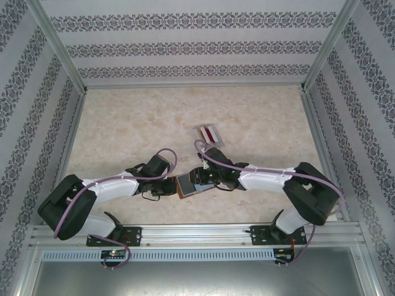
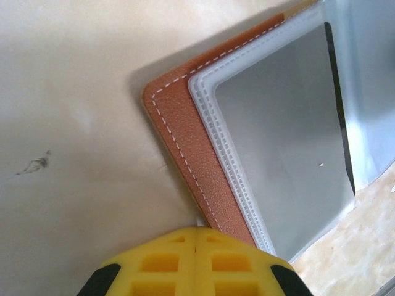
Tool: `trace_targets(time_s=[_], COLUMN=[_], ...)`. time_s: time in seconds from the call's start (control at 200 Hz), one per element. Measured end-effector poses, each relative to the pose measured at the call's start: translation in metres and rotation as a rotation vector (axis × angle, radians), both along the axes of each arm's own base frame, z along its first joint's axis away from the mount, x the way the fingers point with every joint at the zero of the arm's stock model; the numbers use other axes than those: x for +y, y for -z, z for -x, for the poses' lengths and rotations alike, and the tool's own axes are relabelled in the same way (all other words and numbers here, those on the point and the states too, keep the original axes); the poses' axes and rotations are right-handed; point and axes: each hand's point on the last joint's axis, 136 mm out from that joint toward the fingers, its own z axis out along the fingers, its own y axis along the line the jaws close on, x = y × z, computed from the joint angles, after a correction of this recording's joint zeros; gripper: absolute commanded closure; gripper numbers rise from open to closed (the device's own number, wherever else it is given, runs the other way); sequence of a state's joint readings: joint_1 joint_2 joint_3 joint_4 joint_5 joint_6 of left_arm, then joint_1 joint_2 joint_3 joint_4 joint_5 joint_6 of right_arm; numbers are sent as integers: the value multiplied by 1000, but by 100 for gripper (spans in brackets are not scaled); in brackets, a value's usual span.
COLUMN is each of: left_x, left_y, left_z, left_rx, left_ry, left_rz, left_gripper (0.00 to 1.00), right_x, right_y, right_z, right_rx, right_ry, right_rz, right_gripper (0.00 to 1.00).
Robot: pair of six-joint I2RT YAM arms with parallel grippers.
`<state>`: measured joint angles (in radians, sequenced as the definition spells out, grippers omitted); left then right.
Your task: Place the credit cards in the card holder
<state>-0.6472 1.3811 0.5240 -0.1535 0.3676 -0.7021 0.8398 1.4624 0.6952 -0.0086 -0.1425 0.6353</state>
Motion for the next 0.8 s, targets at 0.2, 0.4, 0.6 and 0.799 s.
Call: trace_targets(time_s=[0.2, 0.4, 0.6, 0.799], left_x=[0, 0, 0, 3], left_y=[0, 0, -1, -2], left_z=[0, 0, 0, 0], left_rx=[-5, -9, -9, -11], left_ry=[5, 11, 12, 16], left_rz=[-2, -3, -4, -21], left_gripper=[97, 97, 98, 100], right_x=[-22, -27, -43, -53], right_y=[5, 17, 33, 26], right_z=[-4, -15, -19, -23], right_rx=[-55, -71, -68, -104], right_ry=[-32, -43, -17, 24], right_rz=[169, 299, 429, 458], right_gripper=[47, 47, 57, 78])
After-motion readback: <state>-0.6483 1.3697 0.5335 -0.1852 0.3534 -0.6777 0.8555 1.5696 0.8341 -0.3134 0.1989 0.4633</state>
